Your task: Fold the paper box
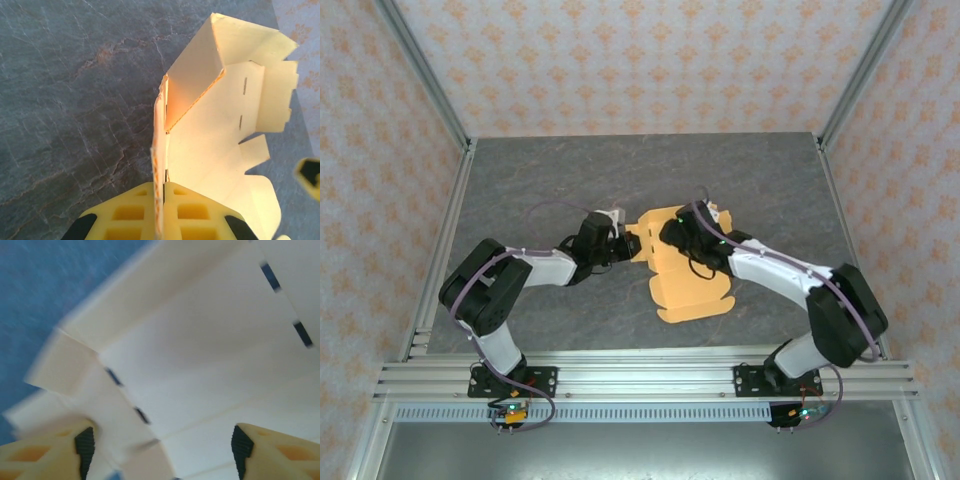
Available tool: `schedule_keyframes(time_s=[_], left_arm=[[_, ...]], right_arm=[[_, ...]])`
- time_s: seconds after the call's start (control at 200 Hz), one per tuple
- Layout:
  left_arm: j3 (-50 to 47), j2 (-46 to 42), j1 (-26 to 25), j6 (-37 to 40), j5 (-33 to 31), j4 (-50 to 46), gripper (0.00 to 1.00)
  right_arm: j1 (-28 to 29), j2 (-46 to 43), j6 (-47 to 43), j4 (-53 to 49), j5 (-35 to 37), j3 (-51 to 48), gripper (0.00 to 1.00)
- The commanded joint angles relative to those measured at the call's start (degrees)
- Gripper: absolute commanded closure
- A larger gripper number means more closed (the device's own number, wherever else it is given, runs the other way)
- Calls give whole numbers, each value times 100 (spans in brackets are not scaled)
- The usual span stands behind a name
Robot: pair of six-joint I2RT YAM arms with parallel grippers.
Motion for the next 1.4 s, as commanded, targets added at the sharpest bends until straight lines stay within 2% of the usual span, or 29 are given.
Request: schedule_keyframes(time_s=[0.0, 0.11, 0.21, 0.31, 0.496, 0.781, 0.896, 0.976, 1.076, 1.216, 1.396], left_arm=[[-153, -267, -109, 391, -514, 384, 100], [-324, -314, -152, 433, -624, 620, 100], [-513, -407, -171, 433, -702, 866, 100], [-635, -517, -217, 541, -801, 936, 100], [-855, -655, -270, 725, -933, 1092, 100], [-1021, -744, -283, 754, -1197, 1085, 100], [-1075, -809, -288, 920, -1282, 1123, 100], [-1112, -858, -288, 931, -1357, 1128, 100], [-1108, -902, -288, 883, -1635, 948, 100], [-1188, -885, -288, 868, -1798, 1017, 100], [-1177, -920, -288, 890, -2027, 947, 100]], right_arm=[[-111, -164, 2206, 781, 135, -17, 19], [-373, 293, 3536, 1412, -456, -52, 20], [-616, 876, 4120, 1644, -1029, 166, 19], [-690, 1332, 4459, 1699, -1181, 428, 19], [-750, 1756, 4415, 1759, -1352, 920, 20], [-801, 1723, 4255, 1184, -1344, 1197, 20], [-804, 1975, 4389, 1159, -1664, 1331, 27], [-809, 2044, 4625, 1497, -1679, 1191, 35], [-855, 2060, 4522, 1449, -1698, 1299, 43], [-893, 2267, 4414, 1295, -2146, 1637, 46], [-891, 2251, 4519, 1394, -2207, 1559, 62]])
